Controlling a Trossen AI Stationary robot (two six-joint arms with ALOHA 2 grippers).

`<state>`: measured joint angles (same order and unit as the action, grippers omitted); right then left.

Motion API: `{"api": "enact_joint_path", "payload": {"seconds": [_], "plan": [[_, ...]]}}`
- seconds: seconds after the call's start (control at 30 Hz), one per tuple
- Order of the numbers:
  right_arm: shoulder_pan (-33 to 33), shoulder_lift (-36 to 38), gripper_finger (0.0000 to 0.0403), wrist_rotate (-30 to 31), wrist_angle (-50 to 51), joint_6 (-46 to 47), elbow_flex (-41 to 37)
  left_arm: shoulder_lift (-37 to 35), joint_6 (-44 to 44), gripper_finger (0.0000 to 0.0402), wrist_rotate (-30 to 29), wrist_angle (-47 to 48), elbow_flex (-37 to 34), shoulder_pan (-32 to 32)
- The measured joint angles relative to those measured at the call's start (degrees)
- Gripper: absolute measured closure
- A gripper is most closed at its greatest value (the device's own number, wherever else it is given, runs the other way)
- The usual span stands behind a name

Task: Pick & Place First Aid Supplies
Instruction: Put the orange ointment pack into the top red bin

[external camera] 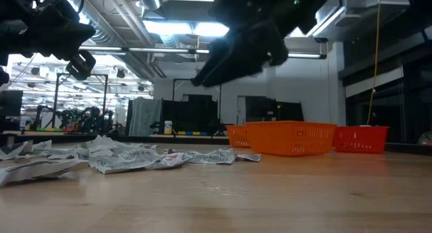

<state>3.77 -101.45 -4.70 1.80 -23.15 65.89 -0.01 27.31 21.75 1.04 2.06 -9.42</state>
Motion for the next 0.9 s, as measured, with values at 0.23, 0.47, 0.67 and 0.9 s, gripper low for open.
{"api": "enact_joint_path", "payload": {"seconds": [0.23,0.47,0.67,0.9], "plan": [[1.20,-6.35,0.0136,0.10,-7.10,0.57,0.00,0.00,0.00,0.0386,0.01,0.00,0.00,0.00],[1.18,-10.62,0.0136,3.04,-12.82,0.60,0.00,0.00,0.00,0.0386,0.01,0.02,0.00,0.00],[1.16,-13.30,0.0136,5.15,-15.14,0.58,0.00,0.00,0.00,0.0386,0.00,0.00,0.00,0.01],[1.13,-16.08,0.0144,7.53,-16.15,1.78,2.51,0.00,0.00,0.0386,0.01,0.00,-0.02,0.01]]}}
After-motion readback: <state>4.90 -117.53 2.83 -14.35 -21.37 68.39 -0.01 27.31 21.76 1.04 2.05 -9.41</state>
